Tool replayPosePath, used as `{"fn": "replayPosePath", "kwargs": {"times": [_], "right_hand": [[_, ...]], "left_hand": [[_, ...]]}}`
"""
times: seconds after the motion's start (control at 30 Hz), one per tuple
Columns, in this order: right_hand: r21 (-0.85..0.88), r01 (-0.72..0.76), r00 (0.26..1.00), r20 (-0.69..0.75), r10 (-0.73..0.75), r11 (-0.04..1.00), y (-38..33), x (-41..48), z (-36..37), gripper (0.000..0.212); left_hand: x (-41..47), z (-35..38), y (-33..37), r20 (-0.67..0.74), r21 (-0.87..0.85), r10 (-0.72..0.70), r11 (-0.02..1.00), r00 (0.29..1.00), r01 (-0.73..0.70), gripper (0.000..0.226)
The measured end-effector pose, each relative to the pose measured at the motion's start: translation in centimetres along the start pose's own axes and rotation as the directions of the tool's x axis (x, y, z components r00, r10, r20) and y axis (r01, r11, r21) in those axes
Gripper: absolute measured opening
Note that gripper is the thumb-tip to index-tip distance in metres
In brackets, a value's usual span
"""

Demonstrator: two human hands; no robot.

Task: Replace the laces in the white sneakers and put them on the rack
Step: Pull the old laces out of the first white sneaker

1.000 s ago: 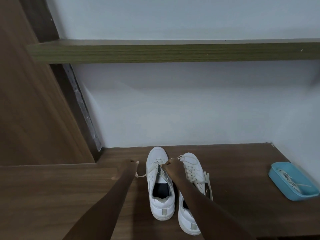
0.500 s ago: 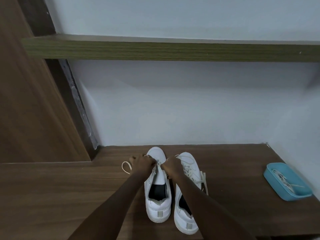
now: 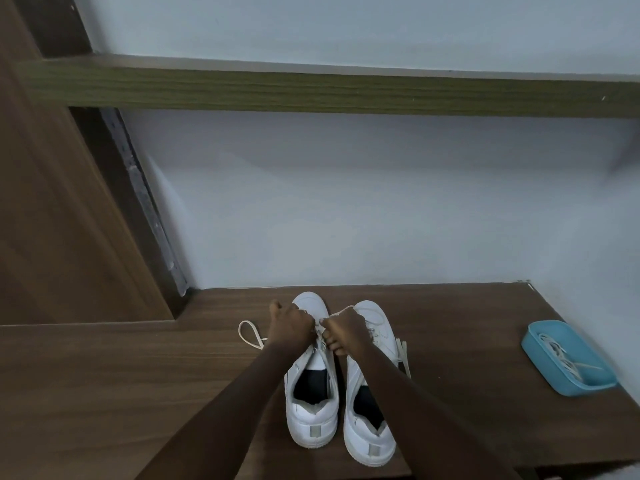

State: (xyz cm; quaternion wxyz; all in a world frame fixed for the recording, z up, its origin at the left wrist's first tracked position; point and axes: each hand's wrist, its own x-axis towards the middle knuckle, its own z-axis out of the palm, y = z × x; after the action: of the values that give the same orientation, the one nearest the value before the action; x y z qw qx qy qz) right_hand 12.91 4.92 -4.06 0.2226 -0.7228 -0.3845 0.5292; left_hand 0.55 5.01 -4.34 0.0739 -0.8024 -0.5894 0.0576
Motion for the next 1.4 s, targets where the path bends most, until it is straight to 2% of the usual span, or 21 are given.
{"fn": "replayPosePath", "kwargs": {"times": [0.07, 0.13, 0.2, 0.3, 0.43, 0.5, 0.53, 0.63, 0.7, 0.77, 0.87, 0.93, 0.97, 1.0, 1.07, 1.13, 1.2, 1.23, 1.27, 1.33, 1.4], "right_hand": [[-0.005, 0.068, 0.991, -0.112, -0.069, 0.998, 0.9, 0.9, 0.5, 0.026], [-0.182, 0.189, 0.946, -0.229, -0.229, 0.965, 1.5, 1.1, 0.7, 0.017], [-0.307, 0.257, 0.911, -0.240, -0.336, 0.916, 1.8, 0.6, 1.0, 0.023], [-0.437, 0.294, 0.872, -0.241, -0.426, 0.850, 2.1, 0.5, 1.4, 0.023], [-0.519, 0.302, 0.862, -0.209, -0.462, 0.799, 2.0, 0.2, 1.5, 0.024], [-0.568, 0.285, 0.864, -0.196, -0.463, 0.772, 1.9, -0.2, 1.3, 0.026], [-0.582, 0.280, 0.864, -0.195, -0.465, 0.763, 1.9, -0.2, 1.3, 0.027], [-0.550, 0.267, 0.877, -0.202, -0.436, 0.792, 1.7, -0.3, 1.1, 0.021], [-0.494, 0.282, 0.884, -0.199, -0.423, 0.823, 1.5, -0.2, 1.1, 0.016], [-0.419, 0.320, 0.885, -0.187, -0.426, 0.850, 1.3, -0.1, 1.3, 0.016], [-0.394, 0.334, 0.887, -0.176, -0.427, 0.856, 1.0, -0.2, 1.7, 0.018], [-0.395, 0.318, 0.898, -0.165, -0.408, 0.862, 0.9, -0.4, 1.9, 0.018], [-0.400, 0.304, 0.904, -0.164, -0.394, 0.865, 0.8, -0.3, 2.0, 0.020], [-0.406, 0.287, 0.909, -0.168, -0.380, 0.867, 0.7, -0.3, 2.1, 0.021], [-0.418, 0.264, 0.912, -0.185, -0.366, 0.869, 0.5, -0.3, 2.1, 0.020], [-0.431, 0.262, 0.909, -0.191, -0.371, 0.863, 0.3, -0.4, 2.1, 0.024], [-0.462, 0.262, 0.905, -0.188, -0.382, 0.847, 0.0, -0.5, 2.0, 0.032], [-0.479, 0.259, 0.904, -0.184, -0.385, 0.838, -0.1, -0.5, 2.0, 0.034], [-0.494, 0.260, 0.903, -0.180, -0.390, 0.830, -0.2, -0.5, 2.0, 0.036], [-0.511, 0.260, 0.900, -0.179, -0.398, 0.819, -0.2, -0.3, 2.0, 0.039], [-0.515, 0.262, 0.897, -0.183, -0.403, 0.816, -0.1, -0.1, 2.0, 0.042]], "left_hand": [[0.0, -0.6, 0.5, 0.020, -0.006, -0.015, 1.000, 1.000, 0.016, 0.013], [0.4, -0.5, 0.7, 0.024, 0.005, -0.024, 1.000, 0.999, 0.024, 0.020], [0.5, -0.2, 0.7, 0.015, 0.024, -0.023, 0.999, 1.000, 0.023, 0.022], [0.5, 0.3, 0.4, 0.064, 0.030, 0.060, 0.998, 0.996, -0.062, 0.026], [0.2, -0.5, -0.1, -0.041, -0.016, 0.081, 0.997, 0.996, -0.082, 0.008], [0.4, 0.2, 0.0, 0.011, -0.016, 0.098, 0.995, 0.995, -0.098, 0.018], [0.5, 0.4, 0.1, 0.081, -0.036, 0.079, 0.996, 0.994, -0.077, 0.023], [0.6, 1.1, -0.3, 0.087, -0.278, -0.034, 0.959, 0.996, 0.057, 0.025], [0.6, 1.9, -0.9, 0.106, -0.496, -0.130, 0.852, 0.986, 0.166, 0.035], [0.4, 2.1, -1.7, 0.145, -0.703, -0.232, 0.660, 0.962, 0.265, 0.032], [-0.1, 2.0, -2.2, 0.226, -0.832, -0.392, 0.398, 0.892, 0.386, 0.030], [0.0, 2.7, -2.4, 0.322, -0.907, -0.412, 0.123, 0.852, 0.402, 0.034], [0.0, 2.8, -2.4, 0.351, -0.915, -0.406, 0.043, 0.844, 0.401, 0.032], [0.0, 2.8, -2.4, 0.326, -0.922, -0.403, 0.063, 0.855, 0.381, 0.026], [-0.2, 2.3, -2.4, 0.201, -0.891, -0.363, 0.319, 0.910, 0.324, 0.004], [-0.2, 2.2, -2.5, 0.073, -0.795, -0.200, 0.580, 0.977, 0.178, 0.024], [0.2, 1.8, -2.5, -0.043, -0.575, -0.012, 0.818, 0.999, -0.015, 0.027], [0.1, 1.4, -2.5, -0.099, -0.429, 0.058, 0.898, 0.993, -0.096, 0.025], [0.2, 1.4, -2.4, -0.164, -0.325, 0.094, 0.935, 0.982, -0.144, 0.021], [0.3, 1.4, -2.3, -0.078, -0.302, 0.098, 0.946, 0.992, -0.117, 0.014], [0.4, 2.1, -2.5, -0.071, -0.276, 0.071, 0.957, 0.995, -0.088, 0.017]]}}
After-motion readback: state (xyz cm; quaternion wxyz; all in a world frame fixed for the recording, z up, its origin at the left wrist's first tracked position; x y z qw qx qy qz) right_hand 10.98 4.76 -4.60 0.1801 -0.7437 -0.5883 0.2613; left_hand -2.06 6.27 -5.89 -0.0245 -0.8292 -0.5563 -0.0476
